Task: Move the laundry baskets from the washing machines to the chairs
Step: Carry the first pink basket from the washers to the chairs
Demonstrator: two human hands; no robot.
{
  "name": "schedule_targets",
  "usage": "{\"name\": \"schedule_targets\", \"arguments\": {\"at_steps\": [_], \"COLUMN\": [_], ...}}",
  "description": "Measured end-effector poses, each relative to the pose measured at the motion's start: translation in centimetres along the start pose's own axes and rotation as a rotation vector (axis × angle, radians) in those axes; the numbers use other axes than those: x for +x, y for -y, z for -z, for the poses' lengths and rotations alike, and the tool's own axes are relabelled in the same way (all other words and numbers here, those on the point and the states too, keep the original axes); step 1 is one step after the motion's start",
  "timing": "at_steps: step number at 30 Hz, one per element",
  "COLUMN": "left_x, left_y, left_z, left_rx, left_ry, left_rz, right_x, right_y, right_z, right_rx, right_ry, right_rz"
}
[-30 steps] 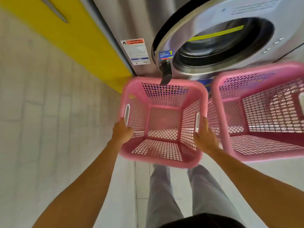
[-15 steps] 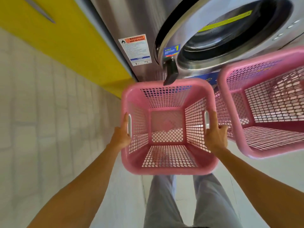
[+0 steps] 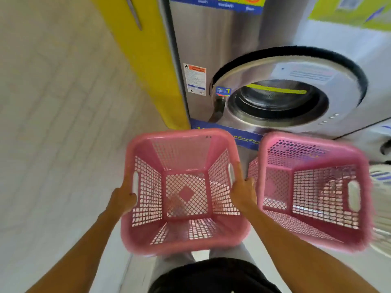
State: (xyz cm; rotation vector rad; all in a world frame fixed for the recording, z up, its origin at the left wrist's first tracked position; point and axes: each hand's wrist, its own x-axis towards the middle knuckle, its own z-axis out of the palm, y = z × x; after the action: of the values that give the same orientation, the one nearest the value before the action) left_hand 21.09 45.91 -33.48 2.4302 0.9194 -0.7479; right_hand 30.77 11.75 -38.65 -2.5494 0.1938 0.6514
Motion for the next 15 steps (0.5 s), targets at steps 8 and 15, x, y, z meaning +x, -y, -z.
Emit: {"name": "schedule_targets", "arguments": {"at_steps": [8, 15], "left_x": [-9.7, -23.2], "left_y": [5.9, 11.1], "left_z": [-7.8, -18.9], "left_rx": [-0.316, -0.609], "left_ry": [-0.341, -0.485], "left_rz": [0.14, 0.445], "right_x": [0.0, -4.2], "right_y": [0.1, 4.6], "right_z": [0.7, -1.9], "right_rx": [-0.157, -0.404], "right_ry": [0.141, 0.351], "right_rz": [0.305, 0.704]}}
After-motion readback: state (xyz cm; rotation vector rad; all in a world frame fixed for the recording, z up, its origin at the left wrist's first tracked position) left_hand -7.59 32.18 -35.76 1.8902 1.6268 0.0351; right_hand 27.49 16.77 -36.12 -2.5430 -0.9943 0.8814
